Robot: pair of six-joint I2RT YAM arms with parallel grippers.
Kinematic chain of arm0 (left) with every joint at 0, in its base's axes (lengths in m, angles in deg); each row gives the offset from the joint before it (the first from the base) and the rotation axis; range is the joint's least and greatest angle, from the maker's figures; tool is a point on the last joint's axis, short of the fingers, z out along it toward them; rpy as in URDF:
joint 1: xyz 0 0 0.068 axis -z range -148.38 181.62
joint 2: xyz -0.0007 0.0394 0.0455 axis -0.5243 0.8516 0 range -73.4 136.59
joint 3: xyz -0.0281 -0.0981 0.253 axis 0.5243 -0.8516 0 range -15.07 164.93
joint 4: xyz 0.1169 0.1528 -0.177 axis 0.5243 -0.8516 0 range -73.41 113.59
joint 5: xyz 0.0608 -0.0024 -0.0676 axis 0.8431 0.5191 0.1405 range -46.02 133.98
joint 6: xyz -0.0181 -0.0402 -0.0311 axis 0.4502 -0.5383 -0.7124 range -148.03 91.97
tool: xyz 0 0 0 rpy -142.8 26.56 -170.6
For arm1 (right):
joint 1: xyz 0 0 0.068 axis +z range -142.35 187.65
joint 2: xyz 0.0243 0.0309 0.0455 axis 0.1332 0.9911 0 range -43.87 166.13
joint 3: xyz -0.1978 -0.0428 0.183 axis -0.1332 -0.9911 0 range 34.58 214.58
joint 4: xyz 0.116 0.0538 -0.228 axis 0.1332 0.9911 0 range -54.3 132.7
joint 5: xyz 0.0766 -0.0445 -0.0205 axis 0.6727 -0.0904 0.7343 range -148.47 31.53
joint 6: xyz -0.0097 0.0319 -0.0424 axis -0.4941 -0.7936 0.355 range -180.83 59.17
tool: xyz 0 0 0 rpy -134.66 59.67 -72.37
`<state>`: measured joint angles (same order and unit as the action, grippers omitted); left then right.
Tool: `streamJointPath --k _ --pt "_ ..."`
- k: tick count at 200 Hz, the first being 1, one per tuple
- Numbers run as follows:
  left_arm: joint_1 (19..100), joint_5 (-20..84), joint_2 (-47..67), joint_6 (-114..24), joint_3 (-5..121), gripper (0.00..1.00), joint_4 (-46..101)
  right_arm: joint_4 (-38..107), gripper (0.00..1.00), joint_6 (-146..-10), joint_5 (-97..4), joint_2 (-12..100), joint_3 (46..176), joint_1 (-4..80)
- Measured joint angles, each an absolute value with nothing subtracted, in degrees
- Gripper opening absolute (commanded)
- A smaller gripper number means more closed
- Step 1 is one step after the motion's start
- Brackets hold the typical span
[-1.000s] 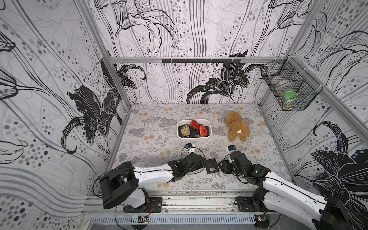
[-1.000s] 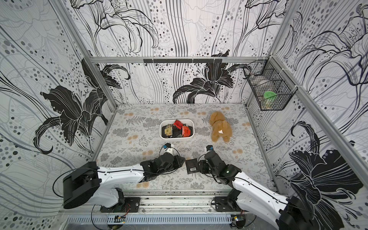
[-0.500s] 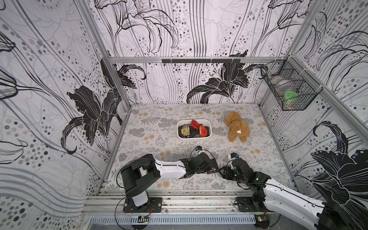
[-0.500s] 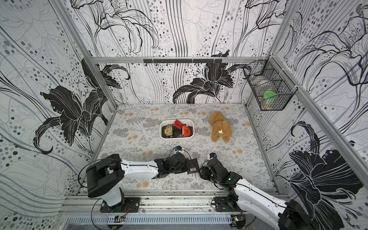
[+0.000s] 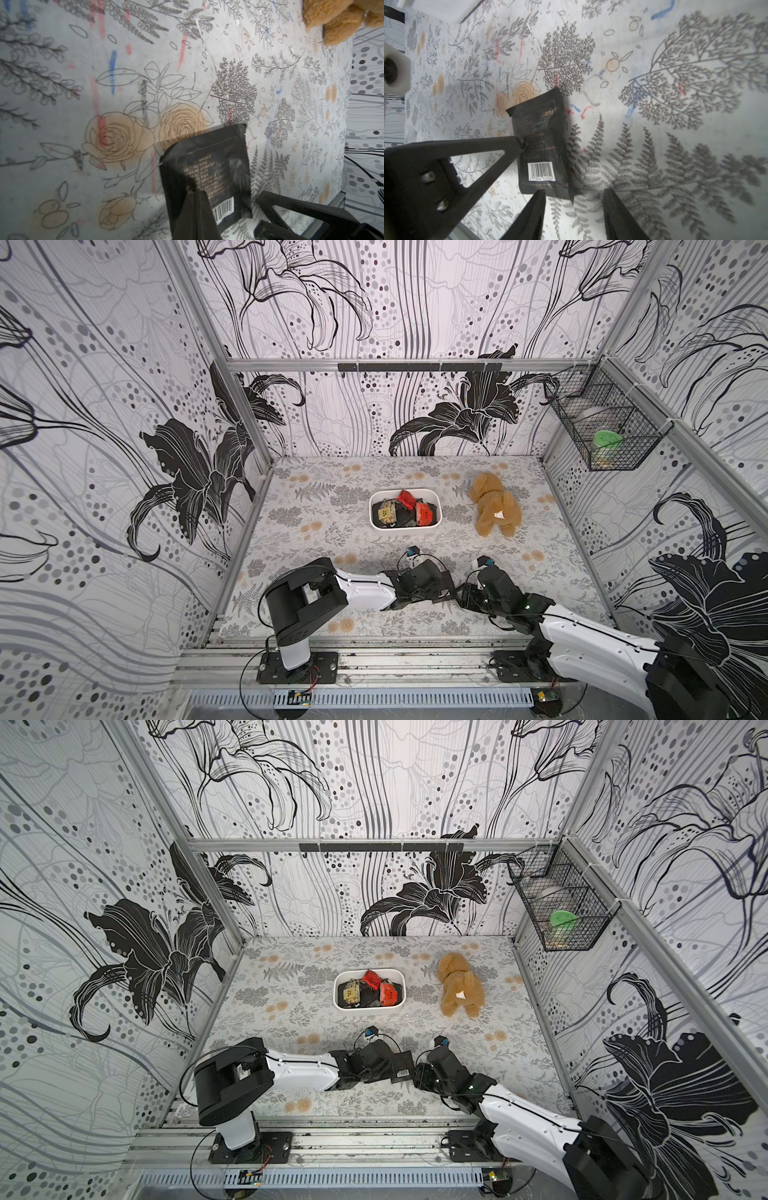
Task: Put the tea bags into the storage box
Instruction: Pick up the tea bag from the center of the board.
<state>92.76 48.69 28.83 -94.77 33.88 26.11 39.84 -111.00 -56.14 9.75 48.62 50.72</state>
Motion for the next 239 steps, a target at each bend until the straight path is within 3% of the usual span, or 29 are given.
streamJointPath --k 82,140,175,207,239 --pt "93.53 52.32 29.73 -94.75 34.23 0.00 26.20 32.76 0.46 -110.72 -53.52 15.06 48.84 50.72" --pt "94.10 53.15 29.86 -94.53 34.03 0.00 26.79 26.36 0.37 -109.21 -50.61 20.16 49.06 50.72" --pt "94.45 54.02 29.92 -94.25 34.03 0.00 26.81 23.87 0.26 -109.01 -49.93 22.58 49.23 50.72" --pt "94.64 54.61 29.05 -94.14 32.52 0.01 28.12 25.66 0.00 -108.21 -51.05 23.70 50.19 50.72" --pt "94.64 54.66 25.71 -93.50 30.01 0.03 27.71 29.51 0.00 -106.89 -51.73 23.54 51.77 50.72"
